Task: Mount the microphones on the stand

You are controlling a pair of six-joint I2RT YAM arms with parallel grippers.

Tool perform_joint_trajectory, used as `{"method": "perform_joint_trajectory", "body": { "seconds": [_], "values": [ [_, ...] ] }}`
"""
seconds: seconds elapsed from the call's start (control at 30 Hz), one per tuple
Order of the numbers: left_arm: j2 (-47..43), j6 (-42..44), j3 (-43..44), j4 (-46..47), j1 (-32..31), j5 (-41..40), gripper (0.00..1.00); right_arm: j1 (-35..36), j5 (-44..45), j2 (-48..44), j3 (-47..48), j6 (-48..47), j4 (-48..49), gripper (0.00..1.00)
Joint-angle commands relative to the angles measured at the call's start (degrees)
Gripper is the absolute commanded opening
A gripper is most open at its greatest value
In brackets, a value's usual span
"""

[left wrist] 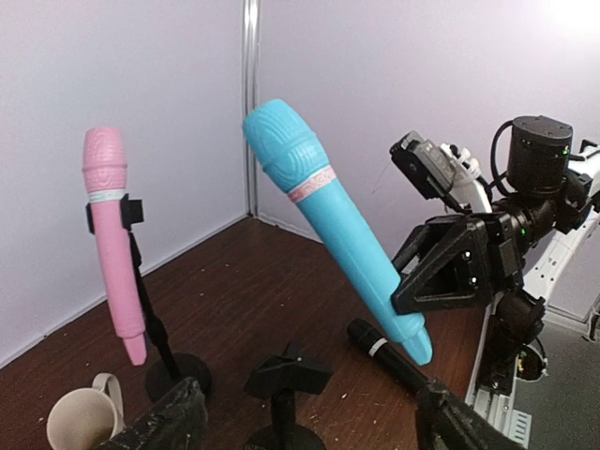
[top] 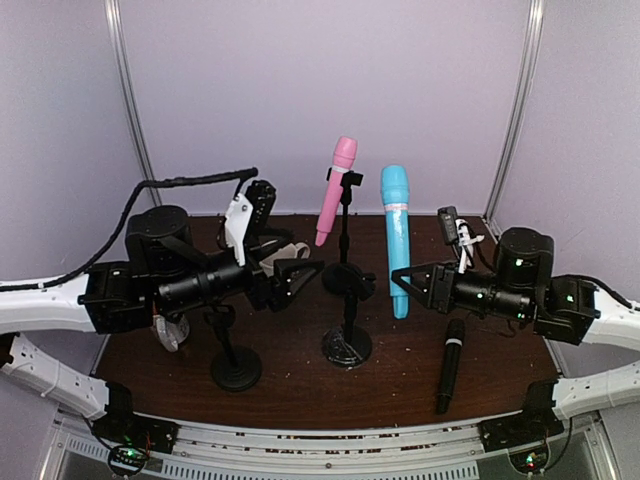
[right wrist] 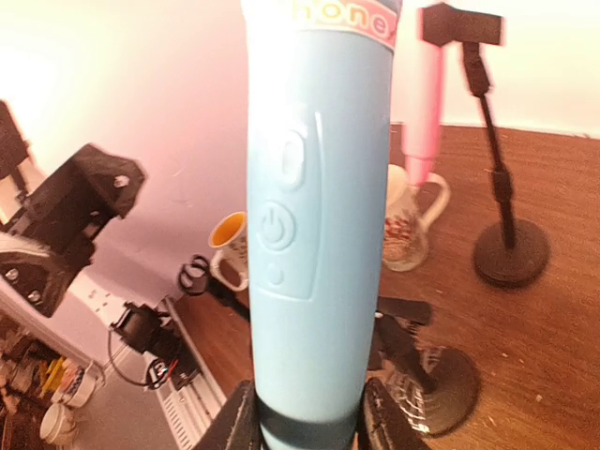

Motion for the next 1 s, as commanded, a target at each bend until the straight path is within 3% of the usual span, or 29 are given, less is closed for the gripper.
{"method": "perform_joint_trajectory", "body": {
  "seconds": [0.0,0.33,0.47,0.63,0.7,0.77,0.83,0.97],
  "values": [
    [3.8,0.7,3.3,8.4,0.2,8.1,0.79,1.3,-12.9,2.0,1.3,-7.3,12.3,0.00],
    [11.2,-4.0,7.2,16.2,0.3,14.6,0.74,5.8,-22.8,8.9,5.2,-9.9,16.9,0.00],
    [12.3,-5.3,7.5,16.8,0.9,15.2,0.60,7.6,-21.1,10.6,5.5,-11.1,17.7,0.00],
    [11.2,-5.0,6.2,16.3,1.5,13.6,0.51,8.4,-17.5,11.6,5.8,-11.6,17.3,0.00],
    [11.1,-4.7,5.6,16.3,1.7,13.9,0.46,8.8,-17.3,12.5,6.7,-12.4,16.2,0.06],
    [11.0,-4.1,5.6,15.7,1.8,15.0,0.41,9.4,-17.7,13.5,8.4,-13.7,13.6,0.17],
    [10.7,-3.6,5.4,15.0,1.9,16.6,0.30,9.7,-17.5,13.9,9.6,-14.1,10.5,0.28],
    [9.2,-3.3,3.4,15.0,2.2,19.4,0.20,9.7,-16.1,12.6,8.7,-15.0,8.1,0.44]
  ]
}}
